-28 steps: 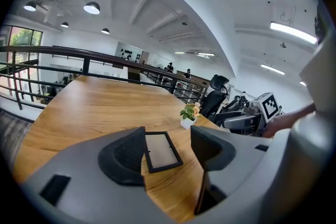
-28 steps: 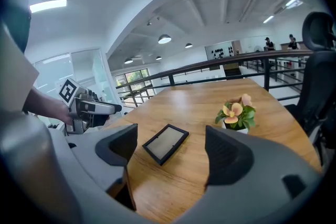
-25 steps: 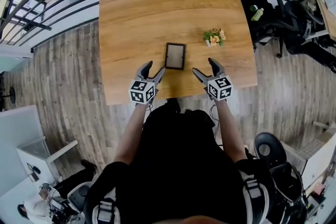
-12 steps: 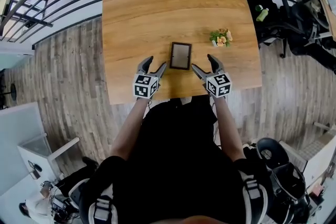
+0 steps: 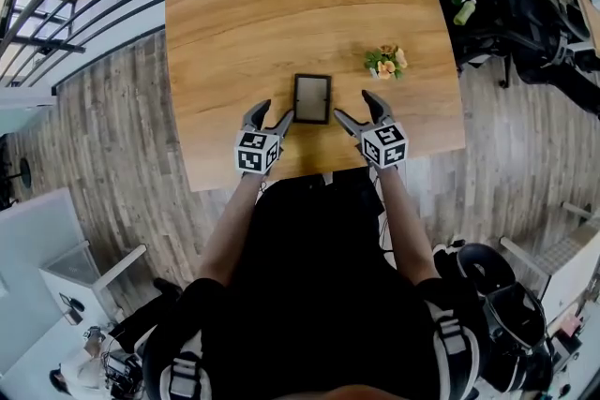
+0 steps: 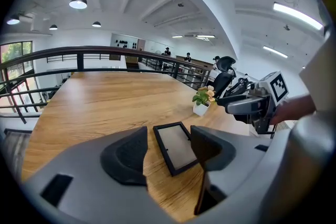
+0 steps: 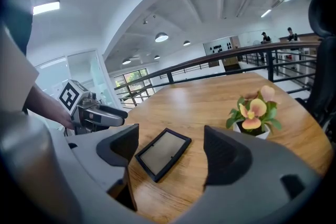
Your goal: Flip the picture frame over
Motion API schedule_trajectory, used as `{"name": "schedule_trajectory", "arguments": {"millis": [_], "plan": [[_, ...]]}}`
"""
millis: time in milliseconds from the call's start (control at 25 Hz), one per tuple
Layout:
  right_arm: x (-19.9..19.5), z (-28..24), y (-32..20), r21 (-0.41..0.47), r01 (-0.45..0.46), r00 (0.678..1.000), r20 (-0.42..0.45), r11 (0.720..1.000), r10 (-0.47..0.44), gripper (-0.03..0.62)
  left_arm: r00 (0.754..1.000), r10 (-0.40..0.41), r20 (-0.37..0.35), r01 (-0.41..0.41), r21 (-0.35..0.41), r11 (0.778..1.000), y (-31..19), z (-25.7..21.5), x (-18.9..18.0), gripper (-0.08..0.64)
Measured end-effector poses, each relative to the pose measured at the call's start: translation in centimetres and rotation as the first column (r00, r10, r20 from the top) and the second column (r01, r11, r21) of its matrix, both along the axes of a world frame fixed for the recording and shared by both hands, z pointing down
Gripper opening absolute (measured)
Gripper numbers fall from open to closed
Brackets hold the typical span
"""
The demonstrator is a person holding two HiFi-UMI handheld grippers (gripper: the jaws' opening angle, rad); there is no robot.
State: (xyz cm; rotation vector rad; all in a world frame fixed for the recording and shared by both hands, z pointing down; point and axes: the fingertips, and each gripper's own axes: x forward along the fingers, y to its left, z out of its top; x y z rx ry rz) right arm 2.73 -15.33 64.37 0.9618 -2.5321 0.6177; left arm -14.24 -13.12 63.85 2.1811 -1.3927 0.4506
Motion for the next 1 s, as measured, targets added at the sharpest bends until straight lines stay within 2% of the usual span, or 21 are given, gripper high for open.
{"name": "schedule_trajectory", "arguments": {"millis": [240,400,600,800,1000], "plan": [[0.5,0.8,-0.3,-0.037,0.031,0.999,-0.024,0.999,-0.032,0.383,1.0,0.007,0.025,-0.005,-0.078,0.997,-0.5,3.3,0.6,0.273],[0.0,1.2,0.1,-0.054,0.08,0.995,-0.062,0.995,-0.083,0.382,1.0,-0.008,0.011,0.009,-0.115,0.993,-0.6,5.1,0.8,0.272],[-0.2,0.7,0.1,-0.027,0.085,0.99,-0.113,0.996,-0.087,0.382,1.0,-0.023,0.015,0.025,-0.151,0.988,-1.1,7.2,1.3,0.272],[0.0,1.0,0.3,-0.064,0.084,0.992,-0.085,0.994,-0.089,0.38,0.999,-0.045,0.019,0.048,-0.193,0.98,-1.1,9.2,1.7,0.271],[0.5,1.6,1.4,-0.086,0.102,0.989,-0.098,0.991,-0.11,0.377,0.995,-0.09,0.045,0.098,-0.218,0.971,-0.8,10.3,1.1,0.213]]}}
